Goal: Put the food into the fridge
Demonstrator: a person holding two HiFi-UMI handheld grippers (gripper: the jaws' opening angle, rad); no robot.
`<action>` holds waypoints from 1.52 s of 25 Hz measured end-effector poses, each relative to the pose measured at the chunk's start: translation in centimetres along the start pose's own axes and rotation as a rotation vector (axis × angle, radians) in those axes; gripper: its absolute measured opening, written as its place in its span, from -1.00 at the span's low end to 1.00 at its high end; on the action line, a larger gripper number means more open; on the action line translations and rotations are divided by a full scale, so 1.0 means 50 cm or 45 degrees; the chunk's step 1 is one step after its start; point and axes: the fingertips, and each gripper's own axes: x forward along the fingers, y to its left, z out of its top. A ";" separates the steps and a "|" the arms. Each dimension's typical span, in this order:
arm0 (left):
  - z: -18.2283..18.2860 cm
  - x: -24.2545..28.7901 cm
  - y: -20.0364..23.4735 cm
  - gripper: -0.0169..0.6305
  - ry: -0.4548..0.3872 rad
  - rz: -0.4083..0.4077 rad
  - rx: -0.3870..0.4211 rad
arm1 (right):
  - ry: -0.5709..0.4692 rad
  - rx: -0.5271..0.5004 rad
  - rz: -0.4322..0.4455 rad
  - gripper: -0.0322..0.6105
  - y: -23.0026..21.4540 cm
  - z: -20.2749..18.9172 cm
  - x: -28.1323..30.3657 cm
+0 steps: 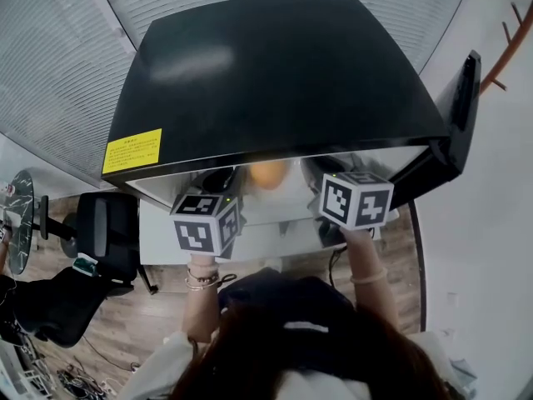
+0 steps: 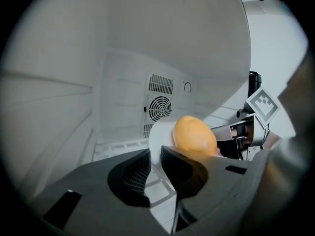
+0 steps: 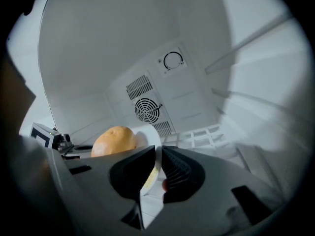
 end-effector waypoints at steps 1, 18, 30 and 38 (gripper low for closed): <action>-0.001 0.003 0.001 -0.73 0.007 0.005 0.009 | 0.009 0.002 -0.004 -0.76 -0.002 -0.001 0.003; -0.018 0.037 0.005 -0.73 0.148 0.125 0.229 | 0.200 -0.039 -0.119 -0.73 -0.019 -0.027 0.029; -0.030 0.044 0.006 -0.74 0.199 0.179 0.322 | 0.287 0.000 -0.093 -0.72 -0.022 -0.035 0.030; -0.028 0.040 0.002 -0.74 0.174 0.175 0.311 | 0.277 -0.073 -0.132 -0.72 -0.024 -0.037 0.022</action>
